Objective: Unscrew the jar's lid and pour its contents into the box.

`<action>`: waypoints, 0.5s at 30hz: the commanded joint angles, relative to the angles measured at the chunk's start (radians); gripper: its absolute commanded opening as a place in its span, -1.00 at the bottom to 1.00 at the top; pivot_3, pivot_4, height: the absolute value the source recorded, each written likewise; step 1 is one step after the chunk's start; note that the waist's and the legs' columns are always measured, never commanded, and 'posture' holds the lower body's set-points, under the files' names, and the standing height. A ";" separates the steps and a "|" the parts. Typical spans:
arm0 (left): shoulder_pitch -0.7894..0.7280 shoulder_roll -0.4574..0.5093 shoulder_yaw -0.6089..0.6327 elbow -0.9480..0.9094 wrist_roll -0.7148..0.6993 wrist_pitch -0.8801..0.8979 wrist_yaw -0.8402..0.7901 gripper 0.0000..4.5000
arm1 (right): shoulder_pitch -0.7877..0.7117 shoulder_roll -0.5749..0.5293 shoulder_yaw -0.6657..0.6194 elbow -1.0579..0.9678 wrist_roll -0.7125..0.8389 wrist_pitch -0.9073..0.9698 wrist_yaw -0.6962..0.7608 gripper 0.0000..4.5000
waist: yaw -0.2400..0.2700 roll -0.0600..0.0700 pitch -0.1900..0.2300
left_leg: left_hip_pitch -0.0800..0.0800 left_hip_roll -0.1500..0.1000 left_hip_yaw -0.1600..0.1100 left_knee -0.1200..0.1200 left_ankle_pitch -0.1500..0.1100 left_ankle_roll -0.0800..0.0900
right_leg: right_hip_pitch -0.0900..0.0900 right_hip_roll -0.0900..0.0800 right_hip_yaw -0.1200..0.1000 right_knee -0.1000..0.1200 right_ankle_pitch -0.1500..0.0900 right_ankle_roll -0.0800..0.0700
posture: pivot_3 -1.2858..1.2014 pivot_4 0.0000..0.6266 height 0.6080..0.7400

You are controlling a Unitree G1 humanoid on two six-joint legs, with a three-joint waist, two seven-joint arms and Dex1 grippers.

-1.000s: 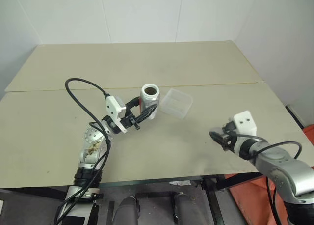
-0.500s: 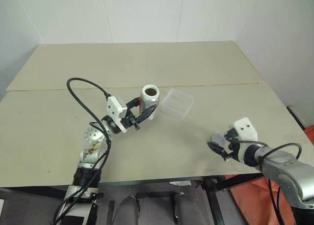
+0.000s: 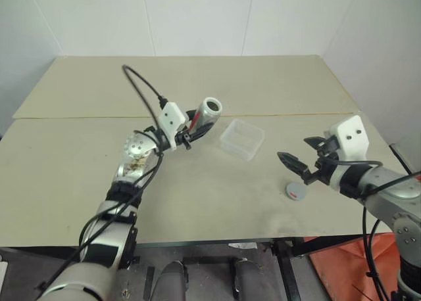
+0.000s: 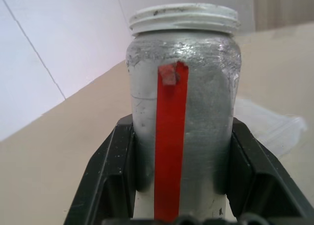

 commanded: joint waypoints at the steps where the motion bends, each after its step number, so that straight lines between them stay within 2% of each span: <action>1: -0.181 0.025 -0.119 0.200 0.251 -0.258 0.212 -0.13 | 0.007 0.020 -0.003 -0.040 -0.019 -0.025 -0.031 0.99 | 0.003 0.000 0.000 | -0.001 0.000 0.000 0.000 0.000 0.000 | 0.000 0.000 0.000 0.000 0.000 0.001 | 0.03 -0.52 1.00; 4: -0.313 0.025 -0.257 0.323 0.472 -0.370 0.452 -0.13 | 0.026 0.037 -0.003 -0.058 -0.024 -0.025 -0.044 0.99 | 0.006 0.000 0.000 | -0.003 -0.001 0.000 0.000 0.000 0.001 | 0.000 -0.001 0.000 -0.003 0.001 0.003 | 0.03 -0.52 1.00; 7: -0.423 0.028 -0.435 0.391 0.718 -0.378 0.744 -0.13 | 0.042 0.045 -0.010 -0.077 -0.024 -0.027 -0.047 0.99 | 0.007 0.000 0.000 | -0.005 -0.001 0.000 0.000 -0.001 0.001 | 0.000 -0.002 0.000 -0.008 0.003 0.006 | 0.03 -0.52 1.00; 9: -0.500 0.018 -0.573 0.431 0.883 -0.348 0.921 -0.13 | 0.065 0.041 -0.021 -0.093 -0.032 -0.031 -0.048 0.99 | 0.007 0.000 0.000 | -0.006 -0.001 0.000 0.000 -0.002 0.002 | 0.000 -0.002 0.000 -0.011 0.004 0.008 | 0.03 -0.52 1.00; 12: -0.602 -0.008 -0.856 0.473 1.194 -0.238 1.235 -0.13 | 0.094 0.042 -0.044 -0.116 -0.031 -0.030 -0.052 0.99 | 0.009 0.000 0.000 | -0.009 -0.002 0.000 0.000 -0.002 0.002 | -0.002 -0.002 0.000 -0.012 0.004 0.008 | 0.03 -0.52 1.00; 15: -0.653 -0.065 -1.015 0.520 1.350 -0.116 1.425 -0.13 | 0.110 0.058 -0.060 -0.129 -0.027 -0.028 -0.067 0.99 | 0.009 0.000 0.000 | -0.009 -0.002 0.000 0.000 -0.002 0.001 | -0.003 -0.002 0.000 -0.011 0.004 0.009 | 0.03 -0.52 1.00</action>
